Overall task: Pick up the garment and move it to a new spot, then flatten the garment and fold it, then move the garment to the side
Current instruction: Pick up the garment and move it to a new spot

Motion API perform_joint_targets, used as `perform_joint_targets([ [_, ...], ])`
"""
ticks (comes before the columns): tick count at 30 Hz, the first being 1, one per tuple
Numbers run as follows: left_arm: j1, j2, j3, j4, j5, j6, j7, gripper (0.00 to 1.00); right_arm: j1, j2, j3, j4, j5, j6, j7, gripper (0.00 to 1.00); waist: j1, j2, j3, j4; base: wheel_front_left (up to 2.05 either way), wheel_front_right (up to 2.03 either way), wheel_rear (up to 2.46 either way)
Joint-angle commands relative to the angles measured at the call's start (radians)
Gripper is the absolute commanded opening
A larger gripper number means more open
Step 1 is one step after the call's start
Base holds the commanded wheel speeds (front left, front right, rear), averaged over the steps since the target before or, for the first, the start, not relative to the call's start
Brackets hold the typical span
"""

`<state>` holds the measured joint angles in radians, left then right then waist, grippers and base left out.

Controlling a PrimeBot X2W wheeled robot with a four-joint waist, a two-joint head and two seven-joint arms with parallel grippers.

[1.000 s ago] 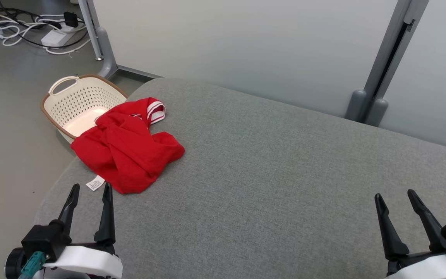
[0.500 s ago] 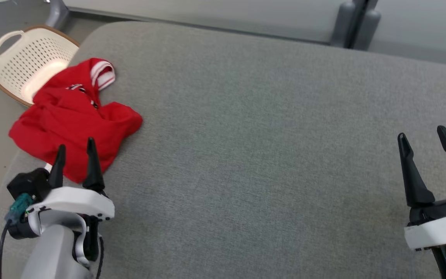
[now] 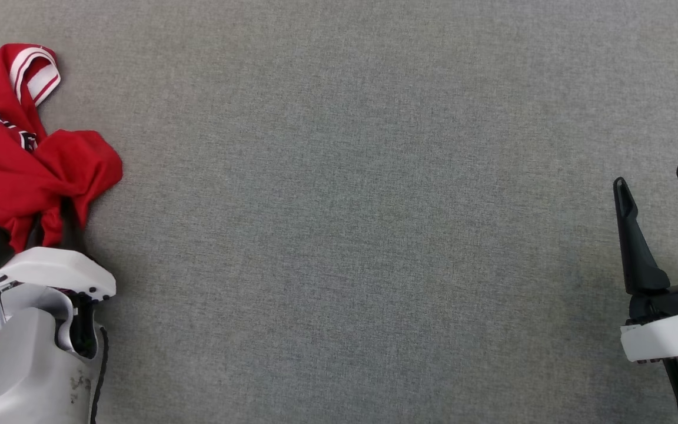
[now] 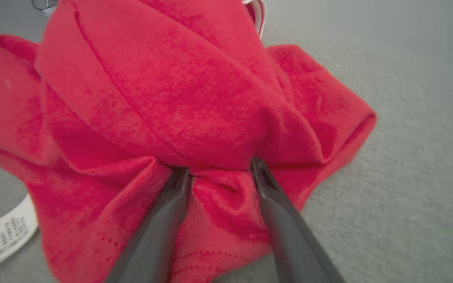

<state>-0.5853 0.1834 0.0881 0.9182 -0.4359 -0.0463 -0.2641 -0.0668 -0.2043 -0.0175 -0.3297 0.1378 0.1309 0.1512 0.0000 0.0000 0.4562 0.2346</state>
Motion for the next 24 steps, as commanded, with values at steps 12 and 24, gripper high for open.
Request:
perform_joint_targets([
  [12, 0.157, -0.022, 0.114, -0.399, 0.174, 0.002, 0.0, 0.0, 0.028, 0.039, 0.007, 0.062, 0.012, 0.0, -0.031, 1.0, 0.0, 0.0, -0.157, -0.003, 0.0, 0.0, 0.0],
  [24, 0.393, -0.072, 0.002, -0.768, 0.265, -0.024, 0.058, 0.0, 0.084, 0.076, 0.059, 0.114, 0.029, 0.0, -0.074, 1.0, 0.0, 0.0, -0.322, -0.117, 0.0, 0.0, 0.0],
])
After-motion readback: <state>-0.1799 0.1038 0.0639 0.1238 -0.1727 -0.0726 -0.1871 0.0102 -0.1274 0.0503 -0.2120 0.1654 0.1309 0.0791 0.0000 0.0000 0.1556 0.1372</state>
